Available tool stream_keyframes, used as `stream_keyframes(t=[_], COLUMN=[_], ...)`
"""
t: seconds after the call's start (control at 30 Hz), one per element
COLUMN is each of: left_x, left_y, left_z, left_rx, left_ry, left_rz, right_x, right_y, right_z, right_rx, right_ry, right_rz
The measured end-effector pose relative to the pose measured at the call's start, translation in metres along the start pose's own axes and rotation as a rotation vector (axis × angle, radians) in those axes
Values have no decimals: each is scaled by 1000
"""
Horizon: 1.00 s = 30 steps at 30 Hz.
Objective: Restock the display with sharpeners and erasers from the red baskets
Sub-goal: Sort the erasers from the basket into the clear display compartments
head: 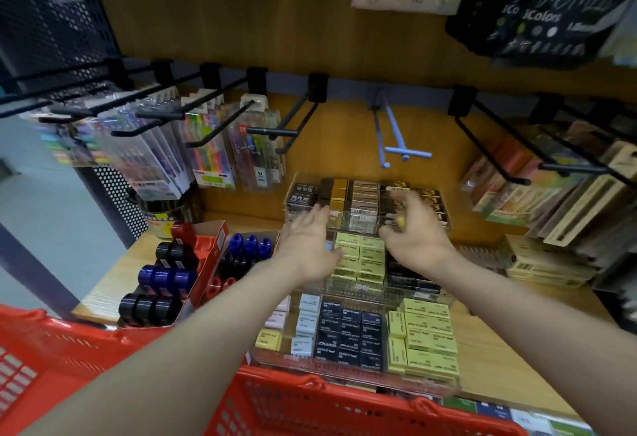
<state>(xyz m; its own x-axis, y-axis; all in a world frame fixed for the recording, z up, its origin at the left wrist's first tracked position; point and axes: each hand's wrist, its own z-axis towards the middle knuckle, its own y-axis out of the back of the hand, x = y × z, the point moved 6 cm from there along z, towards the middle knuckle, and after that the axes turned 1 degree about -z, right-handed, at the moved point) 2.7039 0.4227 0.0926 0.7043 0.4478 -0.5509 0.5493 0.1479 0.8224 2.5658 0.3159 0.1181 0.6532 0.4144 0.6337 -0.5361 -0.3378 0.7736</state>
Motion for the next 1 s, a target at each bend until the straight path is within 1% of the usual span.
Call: stream_keyframes(t=[0.03,0.07,0.1,0.17,0.23,0.3,0.4,0.47,0.57,0.67,0.7,0.77,0.83,0.87,1.0], left_x=[-5,-8,-12,-19,-26,-34,-46,-51,-51,-43,-40,-34,-26,-21,2], left_y=[-1,-4,-11,-28,-37,-39,-33,-28,-24,-21,-19,-13,-5,-2,1], left_z=[-13,-29,-46,-83,-120,-147,-169,-176,-182,-182,-180,-176,-170,-167,-147], left_rx=[-35,-37,9,154,217,211,161,116,79,78,82,94,103,108,152], left_ry=[13,38,84,207,281,273,203,179,177,206,196,156,120,119,152], left_rz=[-194,-376,-549,-905,-1164,-1279,-1306,-1275,-1244,-1250,-1215,-1062,-879,-825,-783], right_x=[-6,-10,-14,-18,-19,-14,3,13,24,28,29,32,34,36,45], right_y=[-1,-4,-6,-4,6,17,30,34,31,28,27,24,19,17,3], right_z=[-14,-32,-52,-90,-121,-141,-161,-171,-179,-177,-176,-174,-172,-170,-149], right_rx=[90,195,283,382,379,334,254,208,216,235,238,258,295,298,266], right_ry=[-116,-208,-261,-259,-186,-88,61,116,150,211,260,385,472,494,543], right_rz=[216,404,548,742,736,659,567,539,521,486,418,242,169,151,95])
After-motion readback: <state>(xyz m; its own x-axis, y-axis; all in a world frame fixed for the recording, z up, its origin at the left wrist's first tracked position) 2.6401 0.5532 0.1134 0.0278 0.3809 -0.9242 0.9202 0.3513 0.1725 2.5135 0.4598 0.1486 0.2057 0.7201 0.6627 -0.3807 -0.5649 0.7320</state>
